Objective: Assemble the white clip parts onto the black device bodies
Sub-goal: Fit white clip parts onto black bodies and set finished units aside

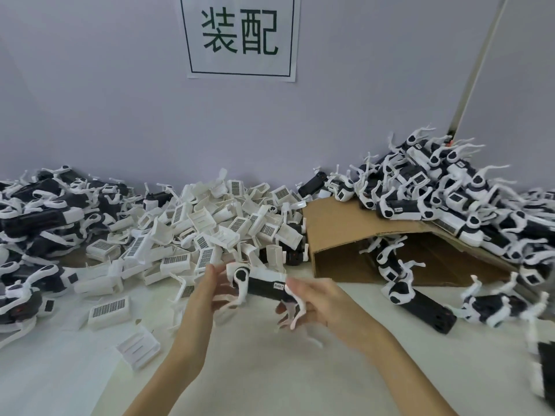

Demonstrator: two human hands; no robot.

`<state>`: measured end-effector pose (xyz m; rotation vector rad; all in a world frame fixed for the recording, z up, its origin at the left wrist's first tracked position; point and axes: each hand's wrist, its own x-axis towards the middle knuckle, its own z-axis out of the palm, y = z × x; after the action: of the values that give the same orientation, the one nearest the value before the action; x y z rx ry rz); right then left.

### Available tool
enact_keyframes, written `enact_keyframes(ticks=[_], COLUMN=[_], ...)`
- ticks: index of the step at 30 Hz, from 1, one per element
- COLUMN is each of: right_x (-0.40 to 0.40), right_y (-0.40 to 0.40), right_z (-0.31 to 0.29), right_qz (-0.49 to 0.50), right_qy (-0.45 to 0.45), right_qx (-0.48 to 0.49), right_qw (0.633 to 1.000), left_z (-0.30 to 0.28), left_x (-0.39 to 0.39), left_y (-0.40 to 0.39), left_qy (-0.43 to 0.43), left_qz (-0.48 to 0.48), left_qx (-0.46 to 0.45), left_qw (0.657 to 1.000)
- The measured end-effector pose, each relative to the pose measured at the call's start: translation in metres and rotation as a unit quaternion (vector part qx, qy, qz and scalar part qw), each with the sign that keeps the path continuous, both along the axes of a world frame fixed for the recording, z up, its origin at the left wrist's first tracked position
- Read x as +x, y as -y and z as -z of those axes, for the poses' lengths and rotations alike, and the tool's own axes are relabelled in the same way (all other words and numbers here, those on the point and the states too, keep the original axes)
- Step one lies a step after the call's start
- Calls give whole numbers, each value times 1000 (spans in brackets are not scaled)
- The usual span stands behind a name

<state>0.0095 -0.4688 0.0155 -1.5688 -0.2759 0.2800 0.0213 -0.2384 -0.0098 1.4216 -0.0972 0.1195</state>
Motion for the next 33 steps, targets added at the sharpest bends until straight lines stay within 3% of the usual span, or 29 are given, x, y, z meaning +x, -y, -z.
enact_keyframes(ticks=[2, 3, 5, 6, 7, 8, 10, 12, 16, 19, 21, 23, 24, 26, 28, 30, 33], right_x=[15, 23, 35, 41, 45, 49, 49, 46, 35, 33, 34, 35, 35, 34, 33, 32, 29], right_y=[12, 21, 42, 52, 59, 61, 55, 43, 15, 2, -1, -4, -6, -9, -12, -14, -15], right_z=[-20, -34, -64, -77, -86, -90, -83, -59, -4, 22, 28, 28, 27, 27, 26, 23, 22], right_qz=[44, 62, 47, 12, -12, -21, -22, -18, 30, 48, 56, 60, 61, 62, 63, 69, 83], right_qy=[-18, -13, 16, 13, 6, 0, -7, -21, -123, -163, -167, -168, -169, -169, -170, -173, -175], right_qx=[144, 256, 496, 580, 608, 588, 476, 402, 410, 401, 388, 389, 389, 386, 374, 360, 357], right_qw=[988, 965, 867, 815, 794, 809, 879, 915, 903, 900, 905, 904, 904, 905, 909, 914, 914], left_z=[-1, -3, -3, -2, -1, 1, 5, 8, 10, 3, -8, -23, -32, -43, -47, -47, -42], left_x=[-1, 0, 3, 3, 3, 3, 6, 8, 8, 18, 32, 52, 60, 69, 71, 72, 78], left_y=[-5, -7, -11, -12, -12, -13, -15, -15, -17, -35, -60, -95, -114, -153, -184, -201, -210], left_qy=[49, 65, 78, 82, 87, 95, 125, 161, 216, 237, 193, 62, -18, -156, -239, -250, -155], left_qz=[-30, -43, -57, -63, -74, -91, -128, -149, -186, -279, -352, -370, -356, -299, -225, -183, -200], left_qx=[17, 23, 43, 61, 85, 118, 211, 289, 380, 419, 444, 503, 557, 670, 756, 799, 829], left_qw=[998, 997, 994, 993, 990, 984, 961, 932, 880, 831, 801, 779, 750, 661, 567, 516, 498])
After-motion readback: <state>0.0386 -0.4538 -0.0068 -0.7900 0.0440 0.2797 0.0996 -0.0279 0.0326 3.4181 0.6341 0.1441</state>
